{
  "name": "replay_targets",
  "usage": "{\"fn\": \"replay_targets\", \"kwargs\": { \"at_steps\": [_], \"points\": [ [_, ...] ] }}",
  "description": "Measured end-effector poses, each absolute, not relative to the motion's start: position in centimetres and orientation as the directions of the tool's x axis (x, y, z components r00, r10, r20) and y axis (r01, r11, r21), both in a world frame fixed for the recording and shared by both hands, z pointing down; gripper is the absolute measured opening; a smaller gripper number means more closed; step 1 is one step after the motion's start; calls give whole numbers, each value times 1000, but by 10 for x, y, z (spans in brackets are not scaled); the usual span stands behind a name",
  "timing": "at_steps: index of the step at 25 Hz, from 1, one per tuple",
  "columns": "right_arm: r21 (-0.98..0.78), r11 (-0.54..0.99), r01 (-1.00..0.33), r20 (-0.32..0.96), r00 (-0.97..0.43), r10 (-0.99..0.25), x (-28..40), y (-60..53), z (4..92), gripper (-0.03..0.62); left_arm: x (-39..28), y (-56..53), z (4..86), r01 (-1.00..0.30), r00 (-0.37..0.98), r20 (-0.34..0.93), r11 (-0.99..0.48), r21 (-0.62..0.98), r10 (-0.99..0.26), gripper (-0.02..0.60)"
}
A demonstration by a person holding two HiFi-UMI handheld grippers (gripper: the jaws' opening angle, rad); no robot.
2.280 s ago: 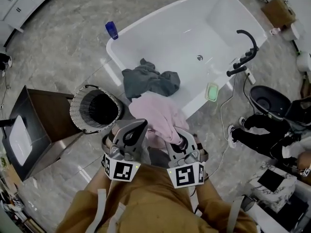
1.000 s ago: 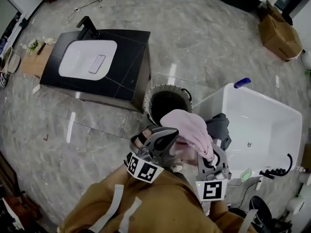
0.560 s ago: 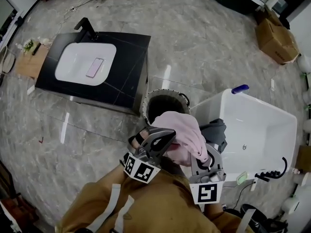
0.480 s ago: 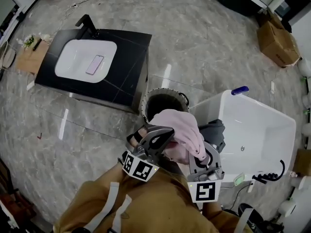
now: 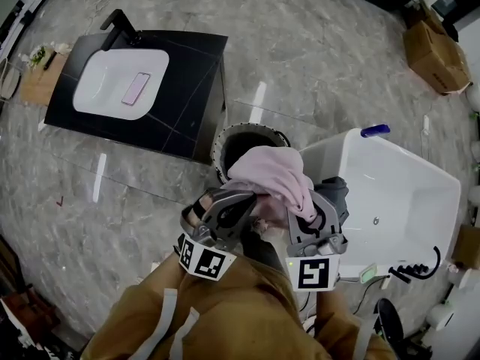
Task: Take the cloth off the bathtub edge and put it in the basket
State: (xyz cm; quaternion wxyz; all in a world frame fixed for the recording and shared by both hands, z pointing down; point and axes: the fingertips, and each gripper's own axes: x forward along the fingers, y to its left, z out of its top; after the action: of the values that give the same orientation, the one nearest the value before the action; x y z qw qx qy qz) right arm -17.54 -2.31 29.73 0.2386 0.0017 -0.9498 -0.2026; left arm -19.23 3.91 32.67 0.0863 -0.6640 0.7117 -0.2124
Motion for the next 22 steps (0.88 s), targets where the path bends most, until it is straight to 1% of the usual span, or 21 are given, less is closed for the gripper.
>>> {"fn": "replay_targets", "kwargs": {
  "at_steps": [4,11,16,20,22],
  "points": [
    [381,918,109,465,-881,-89,-201,-42,347,74,-208,30,359,-916,-126,195,38,-399,-973,6],
    [386,900,203,552,-833,-49,-242,-60,491,75,-252,22,449,-921,-214,241,114,-371,-947,6],
    [347,895,280,641,-768,-8,-245,-56,600,75,-258,25,522,-931,-241,290,136,-337,-926,6],
    [344,887,307,681,-732,-11,-247,-59,687,77,-258,26,593,-935,-243,321,132,-331,-915,6],
    [333,882,333,720,-694,-10,-247,-61,737,80,-259,25,627,-934,-247,326,135,-330,-913,6]
  ]
}}
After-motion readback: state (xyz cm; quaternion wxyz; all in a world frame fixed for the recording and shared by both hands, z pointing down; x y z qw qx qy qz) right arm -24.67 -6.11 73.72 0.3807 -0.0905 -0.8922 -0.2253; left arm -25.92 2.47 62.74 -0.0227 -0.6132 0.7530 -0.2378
